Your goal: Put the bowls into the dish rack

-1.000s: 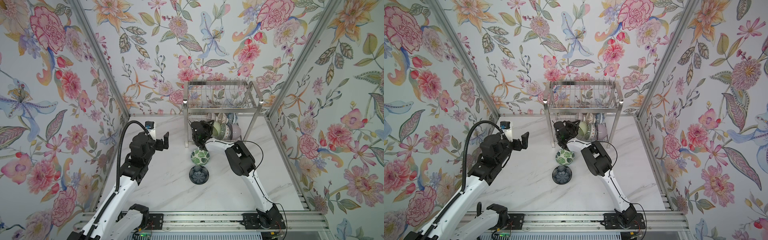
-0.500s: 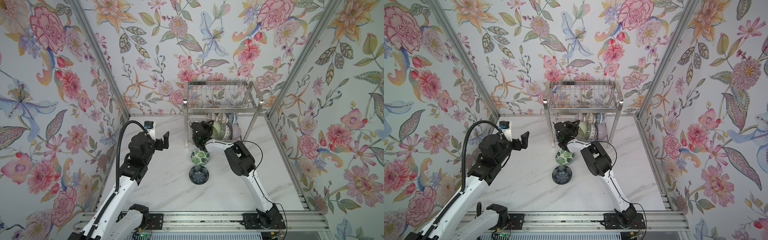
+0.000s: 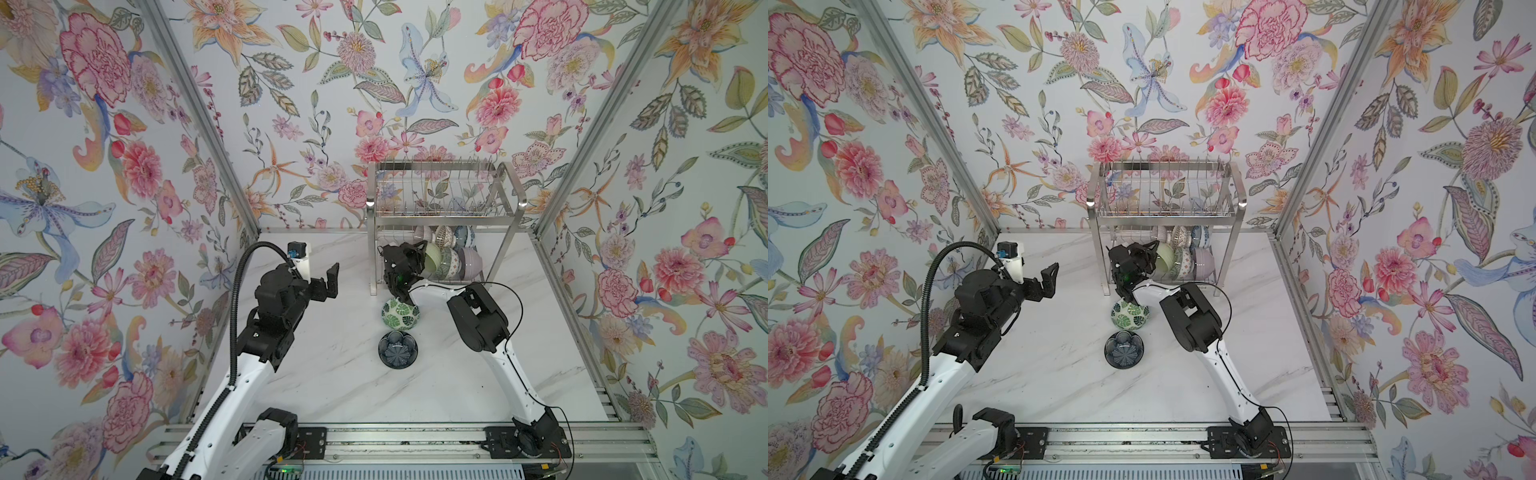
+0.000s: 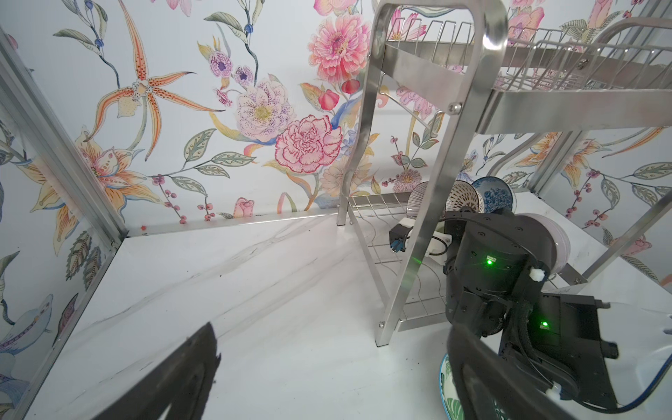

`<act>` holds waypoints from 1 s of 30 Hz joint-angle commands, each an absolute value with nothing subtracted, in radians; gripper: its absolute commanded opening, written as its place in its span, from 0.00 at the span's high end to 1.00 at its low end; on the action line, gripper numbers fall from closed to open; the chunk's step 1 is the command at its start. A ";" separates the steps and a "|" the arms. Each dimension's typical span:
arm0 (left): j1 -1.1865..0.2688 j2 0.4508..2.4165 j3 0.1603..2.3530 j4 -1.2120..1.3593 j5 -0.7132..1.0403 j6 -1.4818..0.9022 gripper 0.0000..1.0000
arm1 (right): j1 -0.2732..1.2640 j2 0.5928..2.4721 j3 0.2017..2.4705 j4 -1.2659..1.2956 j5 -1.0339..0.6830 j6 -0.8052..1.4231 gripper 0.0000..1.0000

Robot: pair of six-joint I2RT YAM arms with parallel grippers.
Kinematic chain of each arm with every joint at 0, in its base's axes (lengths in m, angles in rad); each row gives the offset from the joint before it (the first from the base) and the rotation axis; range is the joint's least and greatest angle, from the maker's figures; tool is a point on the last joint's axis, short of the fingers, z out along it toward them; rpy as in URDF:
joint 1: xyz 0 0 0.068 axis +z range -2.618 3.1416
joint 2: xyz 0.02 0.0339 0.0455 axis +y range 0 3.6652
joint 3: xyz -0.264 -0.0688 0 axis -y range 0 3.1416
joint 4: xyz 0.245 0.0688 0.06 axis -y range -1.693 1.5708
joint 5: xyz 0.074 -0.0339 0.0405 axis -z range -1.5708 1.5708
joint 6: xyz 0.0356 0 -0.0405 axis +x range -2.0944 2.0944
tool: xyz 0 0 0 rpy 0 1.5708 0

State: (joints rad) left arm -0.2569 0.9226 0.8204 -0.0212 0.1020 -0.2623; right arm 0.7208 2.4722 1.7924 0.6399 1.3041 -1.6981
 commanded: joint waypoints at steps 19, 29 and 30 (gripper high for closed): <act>-0.236 0.921 0.799 0.009 0.128 -0.282 0.01 | 0.781 2.542 1.829 0.488 1.261 -1.547 0.86; -0.234 0.920 0.796 0.011 0.133 -0.285 0.01 | 0.781 2.541 1.852 0.454 1.267 -1.523 0.87; -0.234 0.920 0.796 0.012 0.133 -0.285 0.01 | 0.781 2.539 1.859 0.440 1.267 -1.514 0.87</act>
State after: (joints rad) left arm -0.2466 0.9230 0.8089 -0.0132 0.1139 -0.2733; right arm 0.7513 2.4912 1.8454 0.5156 1.3224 -1.5810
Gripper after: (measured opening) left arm 0.994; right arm 0.130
